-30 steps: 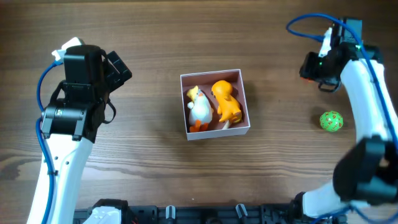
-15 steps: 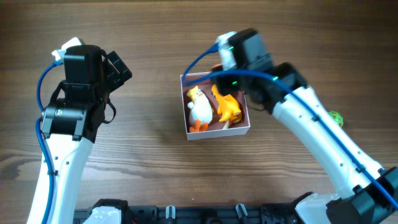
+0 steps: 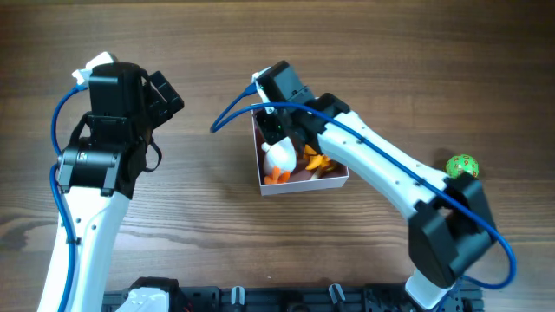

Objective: Pack container
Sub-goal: 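Grasp the orange ball and carry it into the box with right gripper, then release the orange ball and move the right gripper to the green ball, then close the right gripper on the green numbered ball and lift it, then carry the green ball with the right gripper over the box, then lower the green ball into the box and open the right gripper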

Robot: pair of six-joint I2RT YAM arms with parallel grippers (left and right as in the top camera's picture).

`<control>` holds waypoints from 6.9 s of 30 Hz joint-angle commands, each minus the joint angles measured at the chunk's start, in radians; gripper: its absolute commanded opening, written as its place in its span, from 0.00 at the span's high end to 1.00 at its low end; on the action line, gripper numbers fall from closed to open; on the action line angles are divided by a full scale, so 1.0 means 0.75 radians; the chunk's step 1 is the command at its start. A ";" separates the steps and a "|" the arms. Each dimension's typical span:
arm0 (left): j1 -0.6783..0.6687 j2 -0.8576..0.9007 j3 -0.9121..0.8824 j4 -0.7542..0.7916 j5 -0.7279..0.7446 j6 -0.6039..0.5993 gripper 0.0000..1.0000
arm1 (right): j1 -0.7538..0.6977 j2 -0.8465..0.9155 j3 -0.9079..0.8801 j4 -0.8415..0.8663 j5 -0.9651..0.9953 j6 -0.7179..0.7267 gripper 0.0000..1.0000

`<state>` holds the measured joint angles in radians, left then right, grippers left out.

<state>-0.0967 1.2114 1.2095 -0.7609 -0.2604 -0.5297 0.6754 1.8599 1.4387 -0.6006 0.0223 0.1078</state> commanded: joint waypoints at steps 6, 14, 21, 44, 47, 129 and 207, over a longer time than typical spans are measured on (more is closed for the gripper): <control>0.007 -0.014 0.011 0.000 0.012 -0.013 0.00 | -0.001 0.106 0.016 0.006 0.065 0.045 0.64; 0.007 -0.014 0.011 0.000 0.012 -0.013 0.00 | -0.002 0.129 0.016 -0.017 0.101 0.045 0.62; 0.007 -0.014 0.011 -0.001 0.012 -0.013 0.00 | -0.003 0.094 0.024 -0.069 0.126 0.032 0.19; 0.007 -0.014 0.011 0.000 0.012 -0.013 0.00 | -1.007 -0.505 -0.057 -0.721 0.046 0.317 0.00; 0.007 -0.014 0.011 -0.001 0.012 -0.013 0.00 | -1.122 -0.481 -0.143 -0.702 0.109 0.359 0.00; 0.007 -0.014 0.011 -0.001 0.012 -0.013 0.00 | -0.104 -0.262 -0.353 -0.007 -0.074 0.010 0.72; 0.007 -0.014 0.011 0.000 0.012 -0.013 0.00 | -0.107 -0.840 -0.118 -0.447 0.250 0.066 0.00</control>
<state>-0.0967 1.2114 1.2095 -0.7609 -0.2604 -0.5297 0.5949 1.2072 1.3380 -0.9352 0.1848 0.1558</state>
